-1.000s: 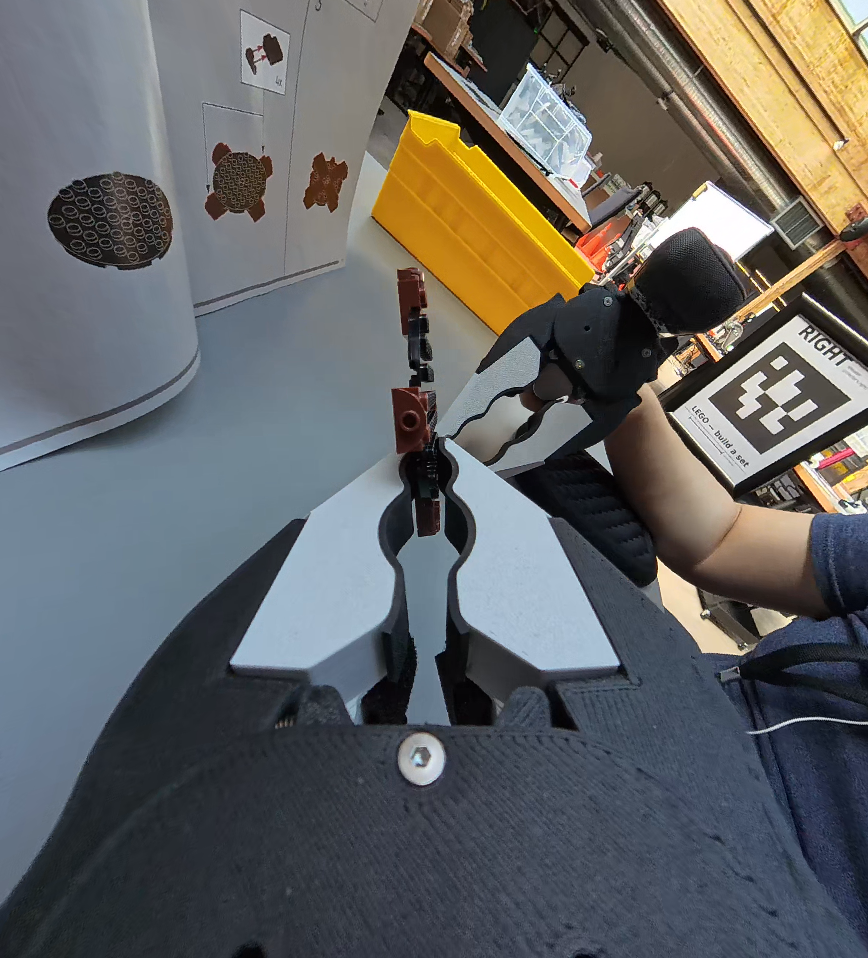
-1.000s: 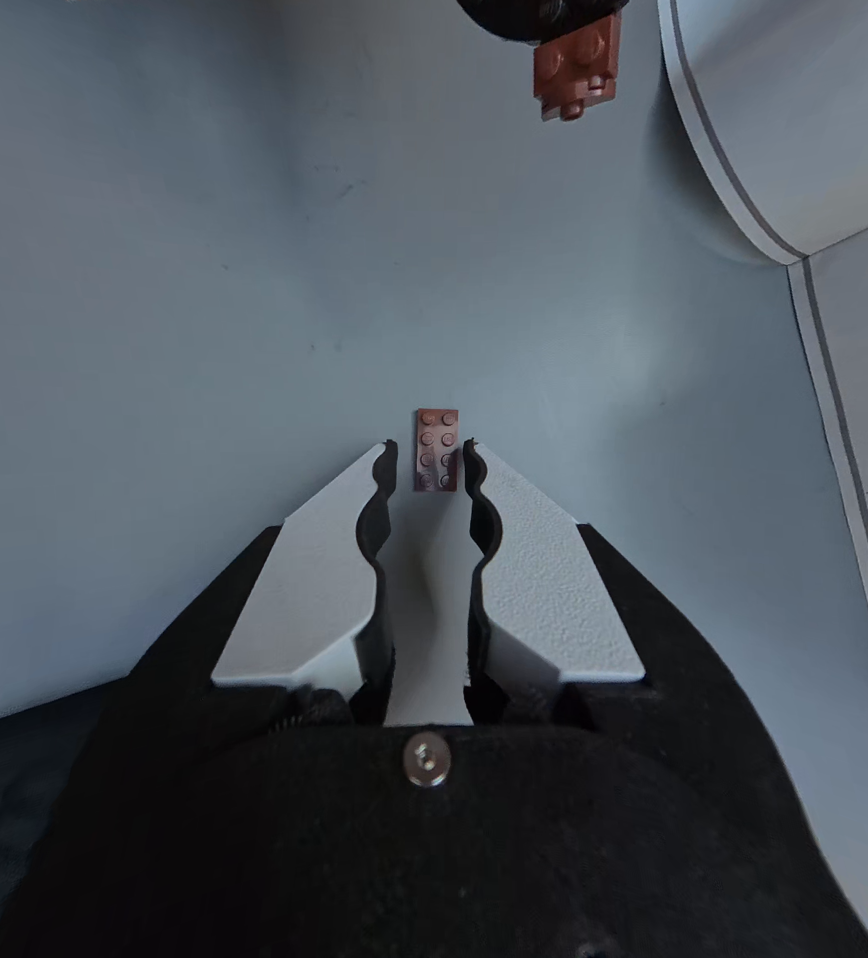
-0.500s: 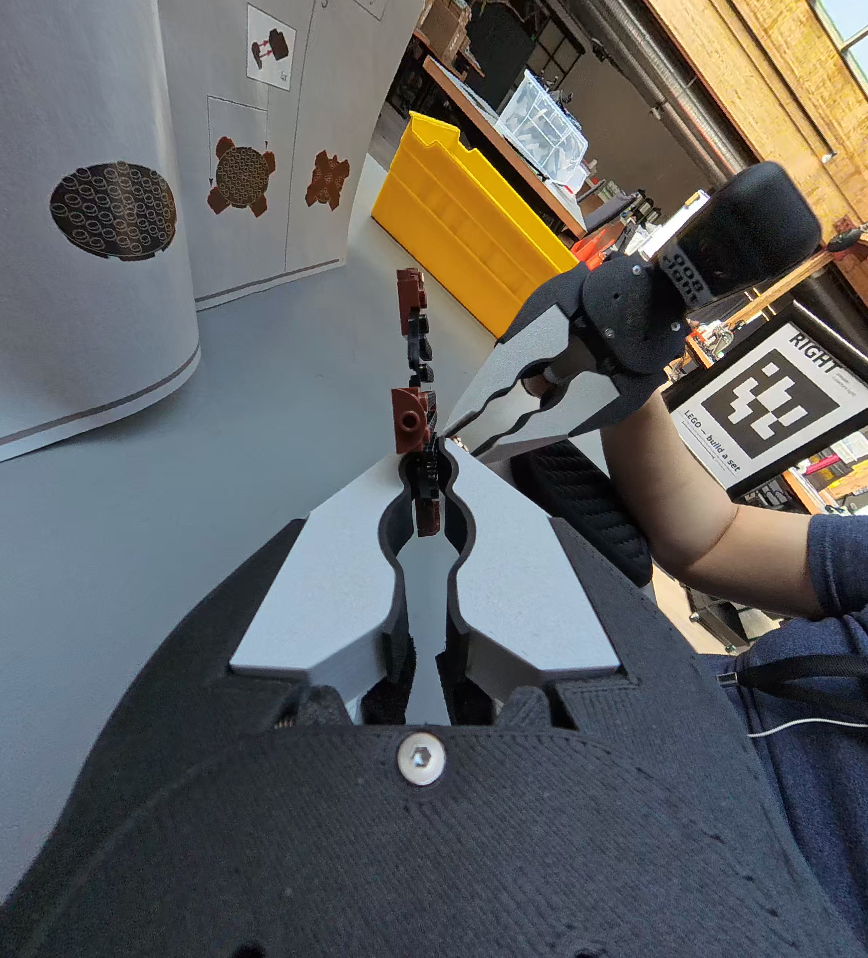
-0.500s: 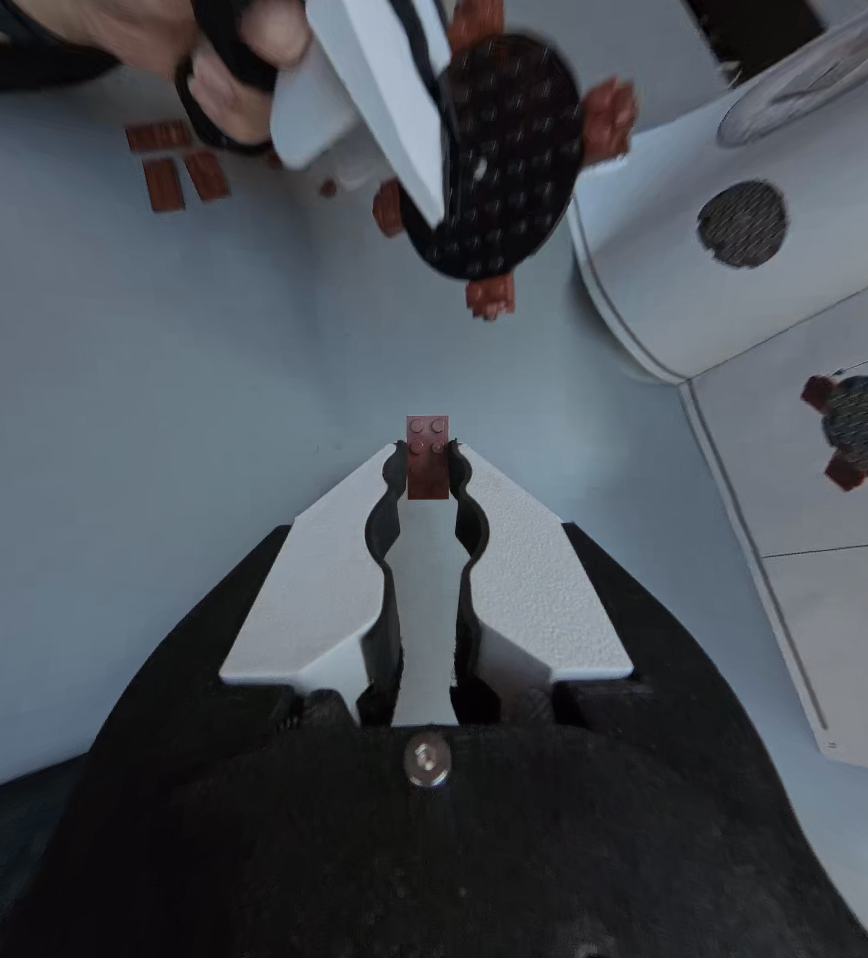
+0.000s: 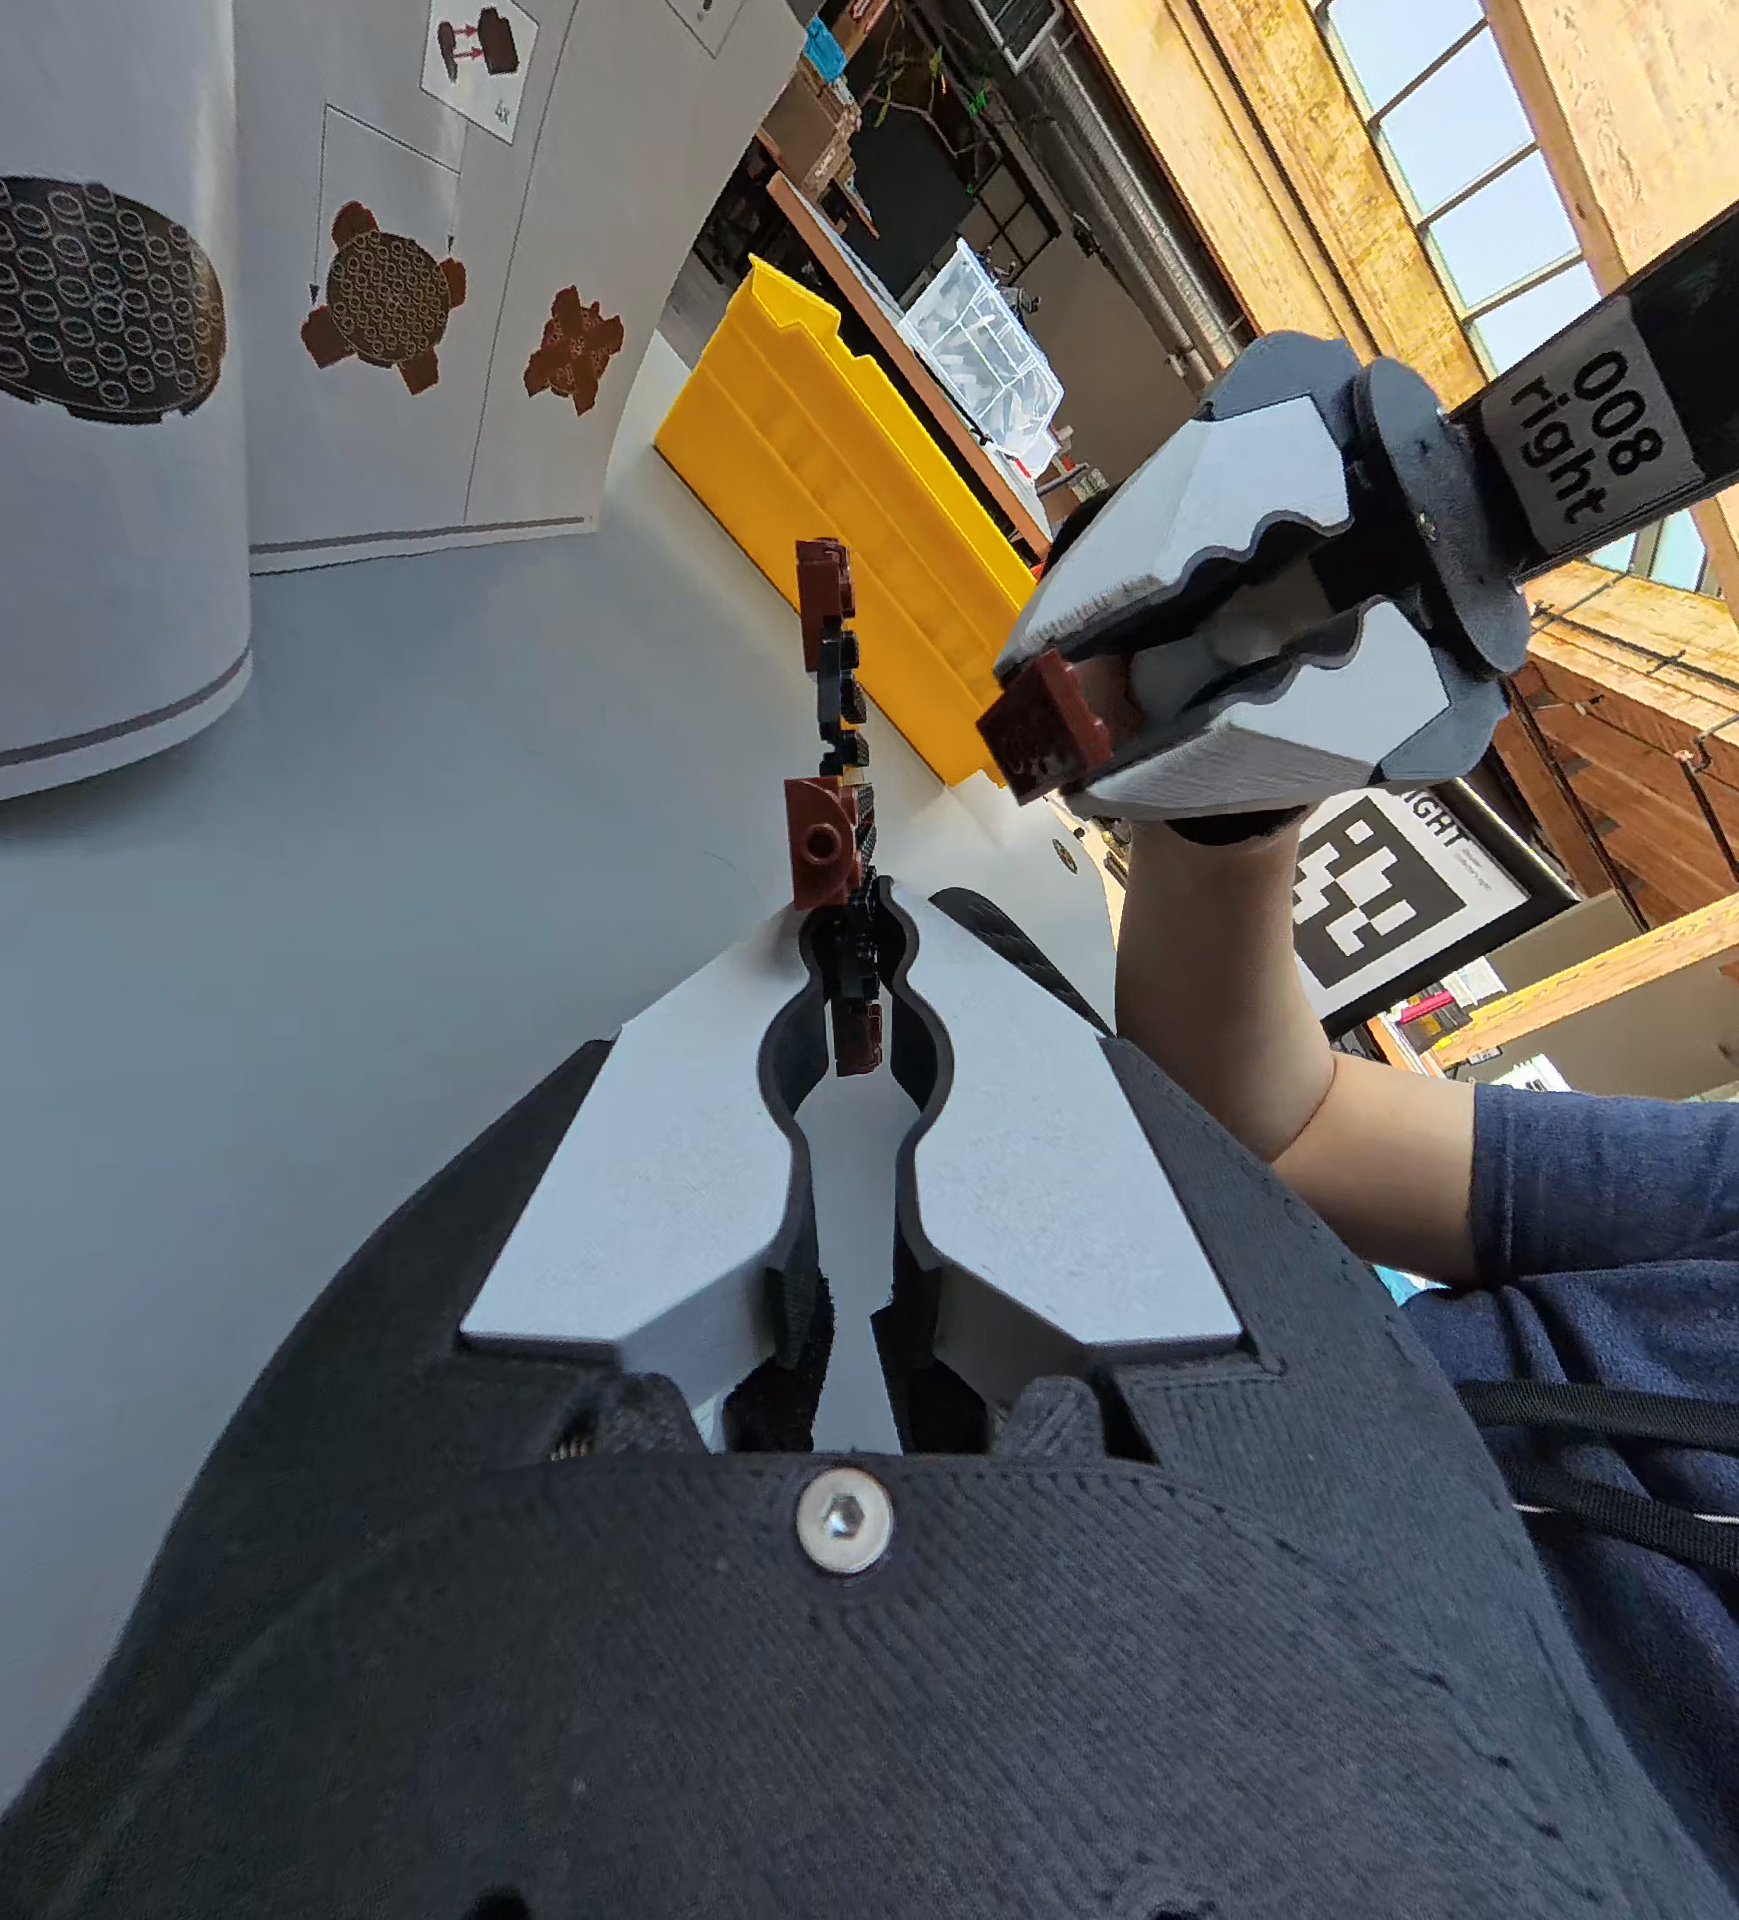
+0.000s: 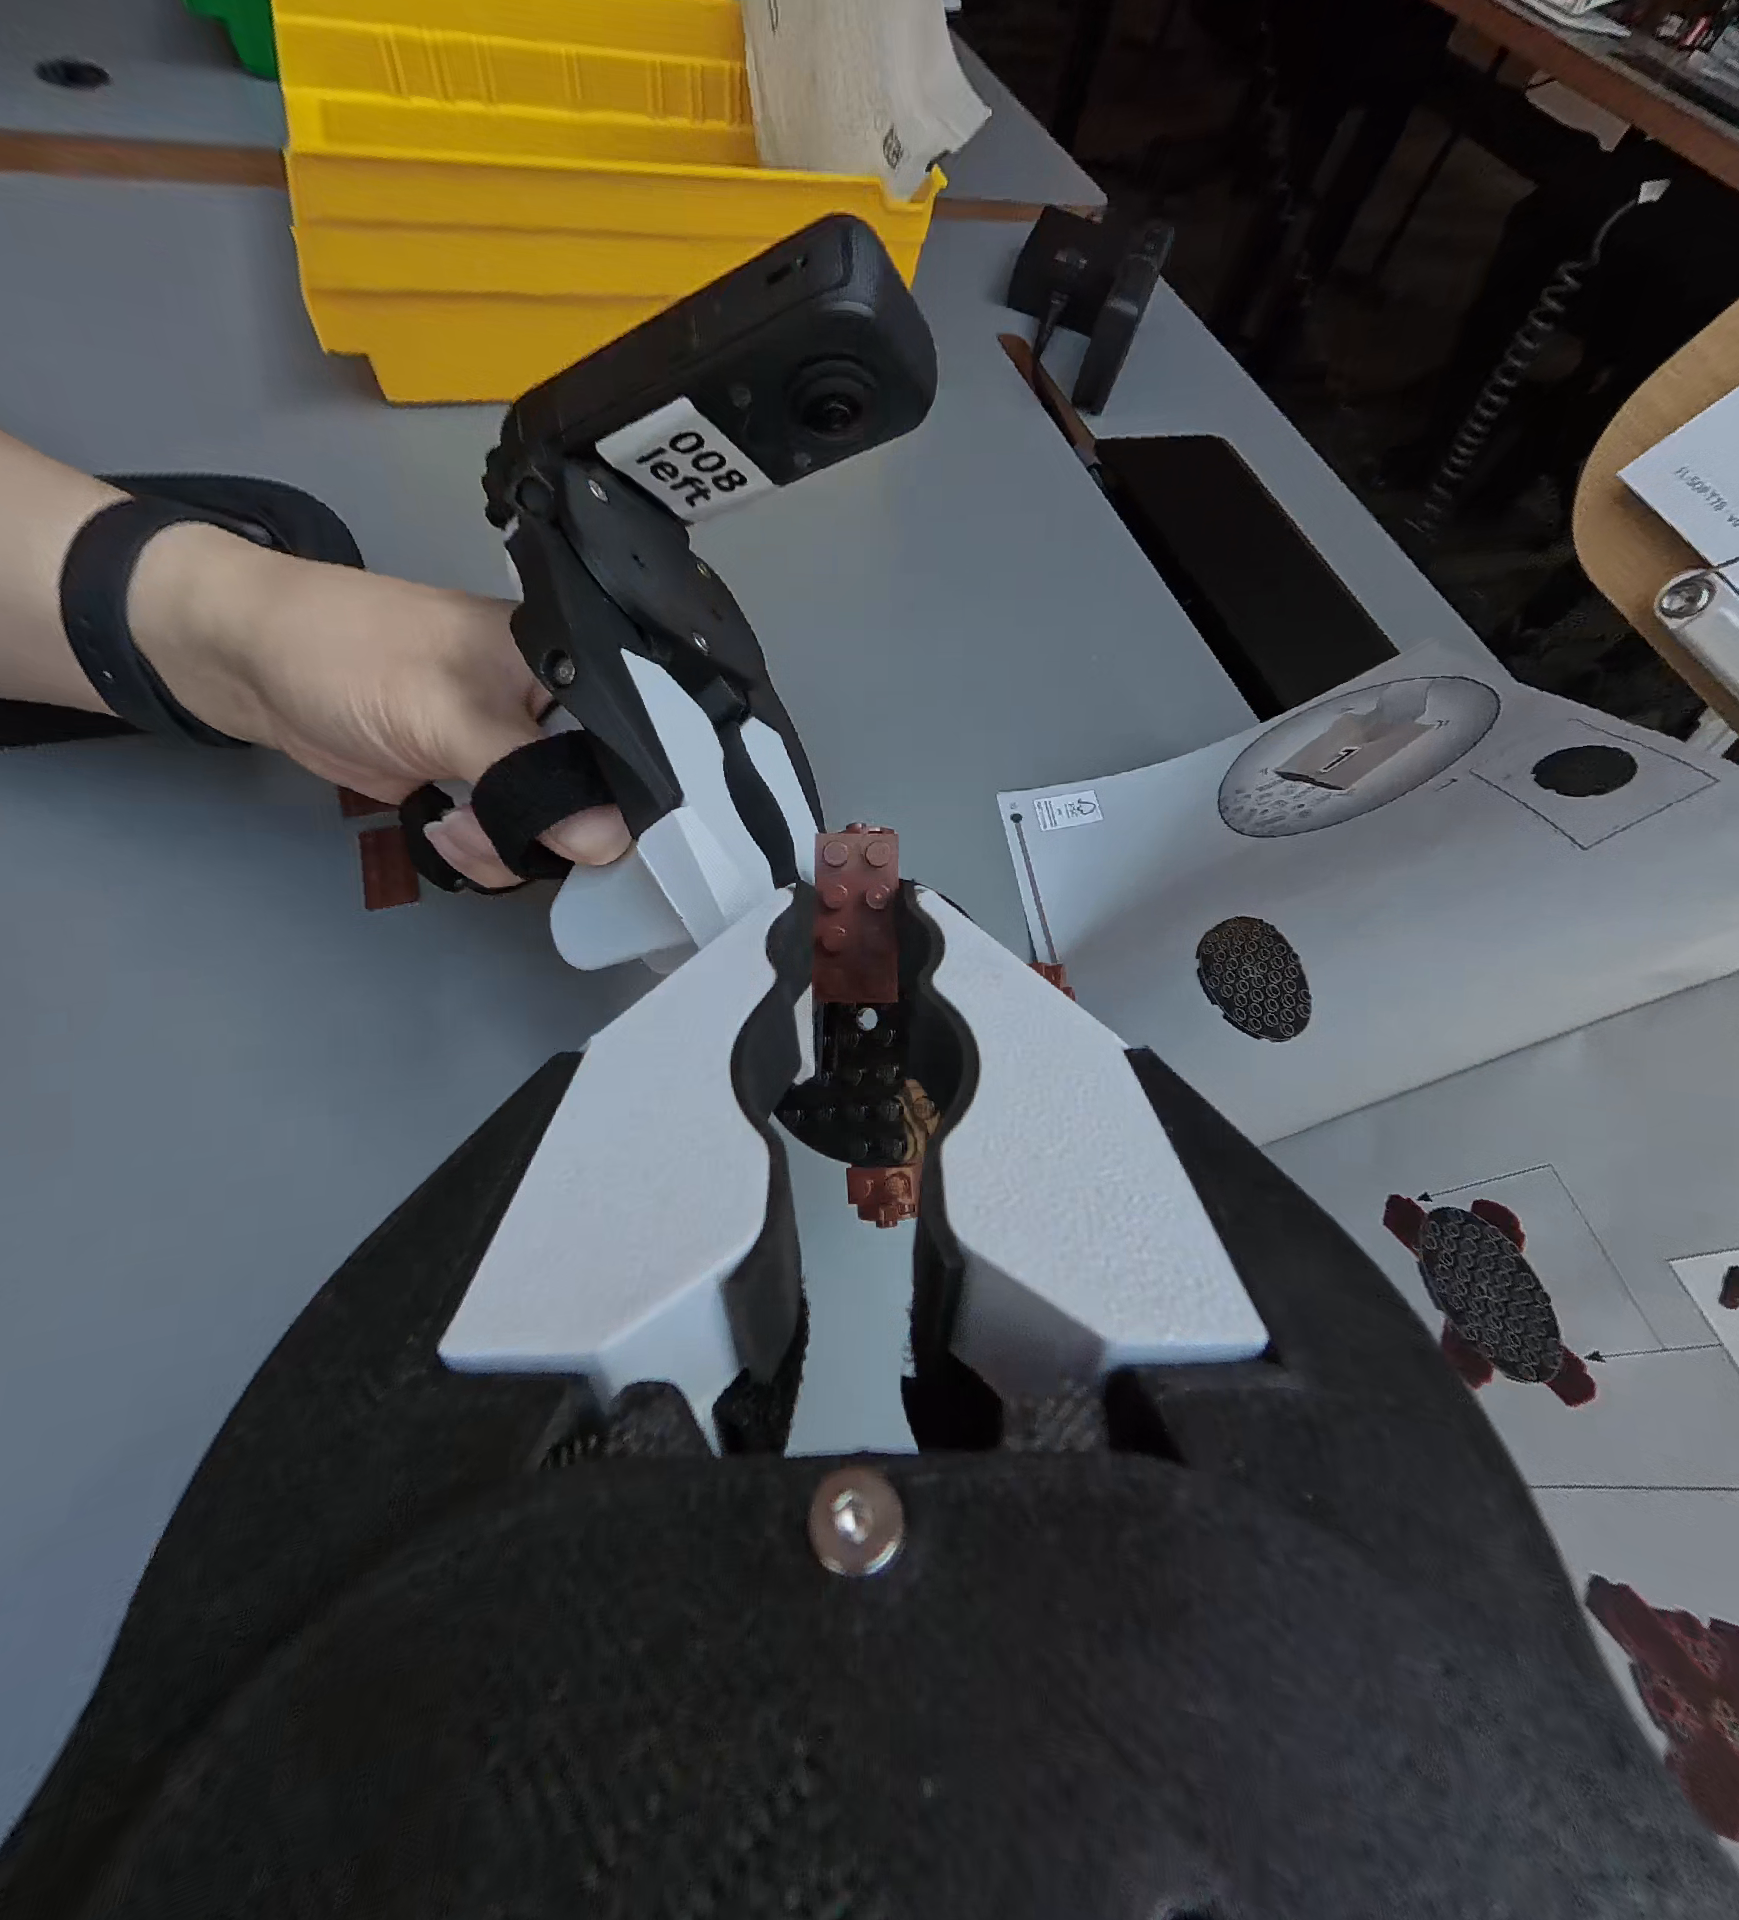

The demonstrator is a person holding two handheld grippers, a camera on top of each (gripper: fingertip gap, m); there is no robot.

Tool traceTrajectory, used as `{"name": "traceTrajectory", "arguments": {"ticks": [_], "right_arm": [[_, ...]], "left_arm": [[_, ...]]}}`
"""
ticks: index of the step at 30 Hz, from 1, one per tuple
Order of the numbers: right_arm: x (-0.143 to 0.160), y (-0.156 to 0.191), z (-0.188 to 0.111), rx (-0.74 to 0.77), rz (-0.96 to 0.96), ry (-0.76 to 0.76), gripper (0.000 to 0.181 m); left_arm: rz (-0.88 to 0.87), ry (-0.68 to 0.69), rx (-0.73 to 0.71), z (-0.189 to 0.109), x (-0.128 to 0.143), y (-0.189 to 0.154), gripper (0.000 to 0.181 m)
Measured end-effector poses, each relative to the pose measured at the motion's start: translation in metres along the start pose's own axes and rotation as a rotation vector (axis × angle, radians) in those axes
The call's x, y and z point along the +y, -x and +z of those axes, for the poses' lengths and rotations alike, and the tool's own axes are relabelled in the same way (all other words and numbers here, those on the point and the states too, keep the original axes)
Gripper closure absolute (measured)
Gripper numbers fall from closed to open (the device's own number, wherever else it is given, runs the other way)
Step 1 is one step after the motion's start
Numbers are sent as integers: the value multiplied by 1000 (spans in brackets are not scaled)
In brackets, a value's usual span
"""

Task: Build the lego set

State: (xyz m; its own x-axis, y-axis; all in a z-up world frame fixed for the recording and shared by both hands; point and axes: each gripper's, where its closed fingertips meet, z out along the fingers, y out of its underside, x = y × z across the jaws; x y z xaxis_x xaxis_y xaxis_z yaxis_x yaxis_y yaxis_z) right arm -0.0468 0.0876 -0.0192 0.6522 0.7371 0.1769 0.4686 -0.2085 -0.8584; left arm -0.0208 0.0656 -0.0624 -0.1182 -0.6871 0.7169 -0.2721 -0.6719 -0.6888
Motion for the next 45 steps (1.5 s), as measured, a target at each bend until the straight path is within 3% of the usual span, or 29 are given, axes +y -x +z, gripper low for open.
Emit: {"name": "traceTrajectory", "arguments": {"ticks": [5,13,24,29,36,42,45], "right_arm": [[10,3,21,40,-83,116,167],[15,0,24,101,-157,202,167],[16,-1,30,9,-44,261,166],[18,-2,32,-23,-11,253,166],[14,-3,31,-83,71,176,157],[14,-20,11,-42,148,41,152],[30,-18,0,-72,218,-26,141]], "left_arm": [[16,-1,-22,0,0,0,179],[7,18,-50,0,2,4,179],[-112,13,-16,-4,1,4,179],[-220,6,54,-4,2,1,180],[-239,-2,65,-6,0,2,180],[-299,-3,63,-8,2,5,179],[-309,-2,61,-8,2,6,179]]}}
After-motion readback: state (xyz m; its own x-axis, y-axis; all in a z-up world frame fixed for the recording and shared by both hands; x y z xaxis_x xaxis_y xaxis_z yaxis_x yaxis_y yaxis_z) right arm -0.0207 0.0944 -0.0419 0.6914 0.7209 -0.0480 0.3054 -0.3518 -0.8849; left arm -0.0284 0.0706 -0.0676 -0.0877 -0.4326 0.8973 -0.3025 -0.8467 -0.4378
